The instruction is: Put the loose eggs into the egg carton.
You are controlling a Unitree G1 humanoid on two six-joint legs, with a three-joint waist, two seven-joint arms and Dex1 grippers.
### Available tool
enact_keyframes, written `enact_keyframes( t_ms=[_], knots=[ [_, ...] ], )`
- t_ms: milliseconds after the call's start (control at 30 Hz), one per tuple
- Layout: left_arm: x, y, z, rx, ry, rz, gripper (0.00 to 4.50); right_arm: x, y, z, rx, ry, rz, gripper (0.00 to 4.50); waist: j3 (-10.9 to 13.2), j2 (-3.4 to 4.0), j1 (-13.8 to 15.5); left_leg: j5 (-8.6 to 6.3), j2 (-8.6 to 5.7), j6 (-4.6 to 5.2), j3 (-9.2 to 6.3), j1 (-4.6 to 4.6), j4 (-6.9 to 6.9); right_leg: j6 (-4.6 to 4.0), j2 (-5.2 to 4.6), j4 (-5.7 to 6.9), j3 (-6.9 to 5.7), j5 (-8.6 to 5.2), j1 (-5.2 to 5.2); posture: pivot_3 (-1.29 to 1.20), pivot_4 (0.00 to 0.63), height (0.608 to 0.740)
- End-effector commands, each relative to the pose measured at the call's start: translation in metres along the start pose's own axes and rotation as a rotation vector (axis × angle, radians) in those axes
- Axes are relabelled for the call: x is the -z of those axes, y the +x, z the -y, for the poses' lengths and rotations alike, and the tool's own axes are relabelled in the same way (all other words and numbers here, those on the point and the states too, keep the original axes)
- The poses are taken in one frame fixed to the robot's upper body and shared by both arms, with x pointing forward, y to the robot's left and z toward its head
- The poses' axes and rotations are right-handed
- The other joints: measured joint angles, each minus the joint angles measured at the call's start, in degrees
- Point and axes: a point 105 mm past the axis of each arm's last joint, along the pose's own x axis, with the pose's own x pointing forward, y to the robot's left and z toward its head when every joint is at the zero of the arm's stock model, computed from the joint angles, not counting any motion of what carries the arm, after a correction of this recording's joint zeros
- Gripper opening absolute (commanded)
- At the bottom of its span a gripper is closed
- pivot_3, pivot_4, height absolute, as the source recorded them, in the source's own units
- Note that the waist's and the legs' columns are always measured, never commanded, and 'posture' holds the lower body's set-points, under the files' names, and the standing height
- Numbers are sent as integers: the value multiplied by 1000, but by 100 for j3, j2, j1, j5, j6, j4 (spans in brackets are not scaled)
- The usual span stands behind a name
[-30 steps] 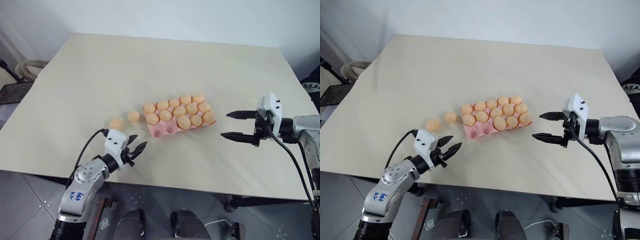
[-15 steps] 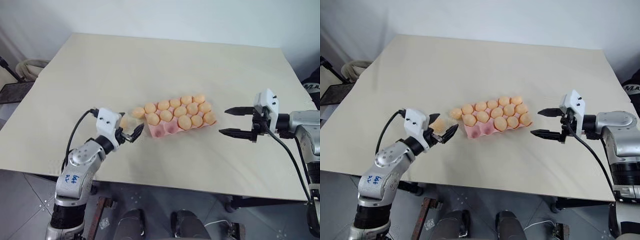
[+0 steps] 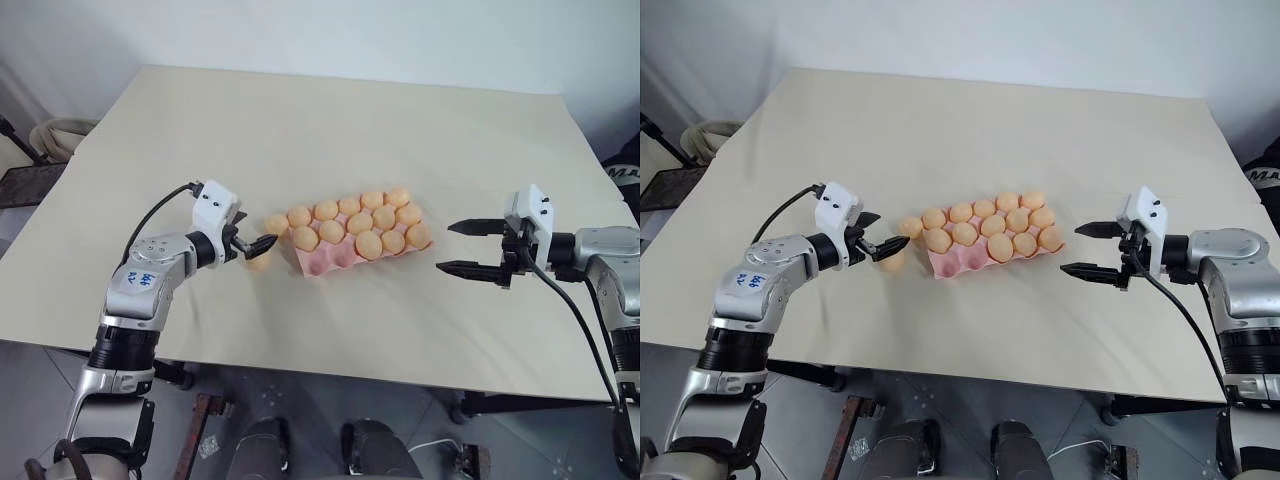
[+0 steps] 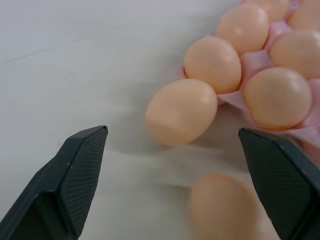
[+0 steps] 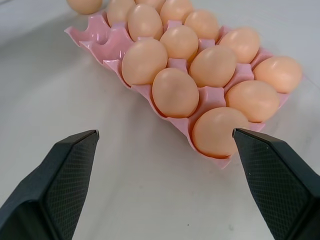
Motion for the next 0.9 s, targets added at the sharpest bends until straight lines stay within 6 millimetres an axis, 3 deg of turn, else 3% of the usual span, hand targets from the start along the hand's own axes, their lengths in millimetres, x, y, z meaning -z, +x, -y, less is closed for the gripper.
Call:
enact_keyframes(
  t_ms=[33, 167, 367, 633, 900],
  knots=[
    [-17, -4, -10, 1, 53, 46, 4473, -14, -13, 2, 42, -47, 31, 4500, 0, 0, 1, 0, 0, 0, 0, -3, 0, 0, 0, 0, 0, 0, -2, 0, 150, 740],
    [-22, -24, -10, 6, -17, 122, 4473, -10, -20, -4, 67, -32, 26, 4500, 0, 0, -12, -1, 2, -1, 1, -4, -1, 0, -1, 1, -1, 0, -4, 0, 150, 740],
    [-17, -49, 8, 23, -46, 173, 4473, -5, -22, -7, 75, -14, 18, 4500, 0, 0, -13, -2, 6, -4, 2, -4, 1, 0, -1, 4, -2, 0, -8, 0, 150, 740],
    [6, -44, 25, -38, -89, 137, 4473, -10, -12, -1, 54, -27, 25, 4500, 0, 0, -5, -7, 1, 20, -7, 3, 7, -3, -8, 14, -13, 4, 4, 0, 150, 740],
    [34, -36, 28, -92, -132, 86, 4473, -13, -10, 2, 40, -36, 21, 4500, 0, 1, -7, -2, 2, 4, -8, 1, 1, -4, -8, 3, -20, 5, 2, 0, 150, 740]
  ],
)
